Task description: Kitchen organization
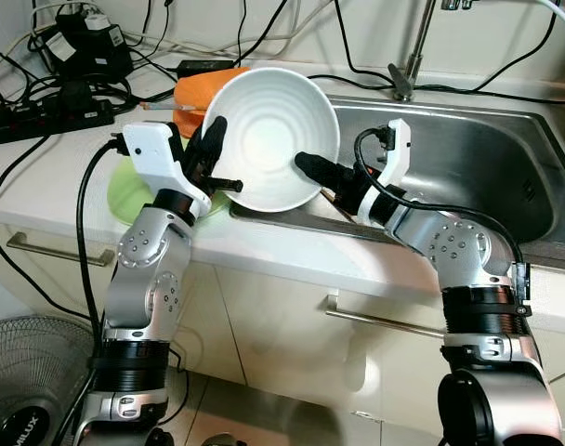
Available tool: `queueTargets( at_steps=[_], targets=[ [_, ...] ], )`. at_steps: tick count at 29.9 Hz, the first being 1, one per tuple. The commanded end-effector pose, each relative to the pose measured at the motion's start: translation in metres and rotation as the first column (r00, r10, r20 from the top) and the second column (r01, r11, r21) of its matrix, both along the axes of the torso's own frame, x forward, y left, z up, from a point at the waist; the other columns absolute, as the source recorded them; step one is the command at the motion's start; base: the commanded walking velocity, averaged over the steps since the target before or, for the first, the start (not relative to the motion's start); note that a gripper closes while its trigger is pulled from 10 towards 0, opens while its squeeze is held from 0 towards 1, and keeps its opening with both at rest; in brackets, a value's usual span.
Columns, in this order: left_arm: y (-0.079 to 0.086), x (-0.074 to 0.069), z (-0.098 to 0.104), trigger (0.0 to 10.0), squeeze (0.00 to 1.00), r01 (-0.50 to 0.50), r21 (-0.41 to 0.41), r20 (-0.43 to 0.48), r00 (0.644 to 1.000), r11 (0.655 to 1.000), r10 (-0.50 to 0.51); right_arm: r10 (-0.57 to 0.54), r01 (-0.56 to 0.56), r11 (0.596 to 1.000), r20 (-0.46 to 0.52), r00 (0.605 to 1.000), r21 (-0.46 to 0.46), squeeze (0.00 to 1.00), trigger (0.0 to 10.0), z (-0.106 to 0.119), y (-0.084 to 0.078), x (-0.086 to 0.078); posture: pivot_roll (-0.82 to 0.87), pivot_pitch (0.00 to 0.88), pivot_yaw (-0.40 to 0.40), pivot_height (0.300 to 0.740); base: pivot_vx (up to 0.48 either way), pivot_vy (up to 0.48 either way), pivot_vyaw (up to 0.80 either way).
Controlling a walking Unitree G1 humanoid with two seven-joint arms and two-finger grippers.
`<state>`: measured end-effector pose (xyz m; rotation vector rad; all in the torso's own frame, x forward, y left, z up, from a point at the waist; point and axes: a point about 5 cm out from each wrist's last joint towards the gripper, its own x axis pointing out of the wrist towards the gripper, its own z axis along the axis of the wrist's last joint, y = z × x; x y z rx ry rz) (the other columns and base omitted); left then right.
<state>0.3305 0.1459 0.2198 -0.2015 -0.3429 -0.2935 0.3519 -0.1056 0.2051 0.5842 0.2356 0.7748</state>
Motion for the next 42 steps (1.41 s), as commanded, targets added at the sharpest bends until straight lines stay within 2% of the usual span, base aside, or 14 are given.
queueTargets(
  at_steps=[1,13,20,27,30,37,38,39,40,41,42],
  targets=[
    [0.005,0.001,0.015,0.0,0.00,-0.015,-0.027,0.053,0.998,1.000,0.017,0.002,-0.002,1.000,-0.011,1.000,-0.018,0.00,0.0,-0.003,-0.003,-0.002,-0.03,0.013,0.049,0.740,0.000,0.000,0.00],
    [-0.008,-0.002,0.009,0.0,0.00,0.041,-0.026,0.024,0.999,0.999,-0.041,-0.023,0.022,0.999,-0.028,0.999,-0.033,0.00,0.0,-0.008,-0.002,0.000,-0.03,0.016,0.054,0.740,0.000,0.000,0.00],
    [-0.023,-0.005,0.006,0.0,0.00,0.096,-0.015,0.019,0.995,0.995,-0.096,-0.031,0.030,0.999,-0.037,0.999,-0.043,0.00,0.0,-0.010,0.004,0.000,-0.03,0.015,0.051,0.740,0.000,0.000,0.00],
    [-0.050,-0.013,-0.002,0.0,0.00,0.193,-0.009,0.002,0.981,0.981,-0.193,-0.051,0.047,0.997,-0.053,0.997,-0.059,0.00,0.0,-0.015,0.008,0.000,-0.03,0.009,0.051,0.740,0.000,0.000,0.00],
    [-0.054,-0.014,-0.003,0.0,0.00,0.209,-0.005,0.002,0.978,0.978,-0.209,-0.055,0.051,0.997,-0.053,0.997,-0.059,0.00,0.0,-0.015,0.009,0.000,-0.03,0.007,0.050,0.740,0.000,0.000,0.00],
    [-0.061,-0.015,-0.003,0.0,0.00,0.234,-0.001,0.002,0.972,0.972,-0.234,-0.141,0.137,0.988,-0.061,0.988,-0.068,0.00,0.0,-0.017,0.004,0.007,-0.03,0.005,0.048,0.740,0.000,0.000,0.00],
    [-0.061,-0.015,-0.004,2.4,0.20,0.234,-0.001,0.000,0.972,0.972,-0.234,-0.146,0.142,0.988,-0.062,0.987,-0.065,0.00,0.0,-0.017,0.004,0.007,-0.03,0.004,0.047,0.740,0.000,0.000,0.00],
    [-0.061,-0.015,-0.004,2.4,1.00,0.234,-0.001,-0.002,0.972,0.972,-0.234,-0.152,0.148,0.987,-0.064,0.986,-0.063,0.00,0.0,-0.017,0.003,0.007,-0.03,0.004,0.047,0.740,0.000,0.000,0.00],
    [-0.061,-0.014,-0.005,3.8,1.00,0.233,-0.001,-0.006,0.972,0.972,-0.233,-0.157,0.153,0.986,-0.065,0.985,-0.061,0.00,0.0,-0.016,0.003,0.008,-0.03,0.004,0.047,0.740,0.000,0.000,0.00],
    [-0.060,-0.014,-0.005,8.9,1.00,0.232,-0.002,-0.009,0.973,0.973,-0.232,-0.161,0.157,0.986,-0.066,0.985,-0.060,0.00,0.0,-0.016,0.003,0.008,-0.03,0.005,0.047,0.740,0.000,0.000,0.00],
    [-0.060,-0.013,-0.006,10.0,1.00,0.230,-0.002,-0.014,0.973,0.973,-0.230,-0.167,0.164,0.985,-0.069,0.983,-0.056,0.00,0.0,-0.016,0.002,0.009,-0.03,0.005,0.047,0.740,0.000,0.000,0.00]
  ],
)
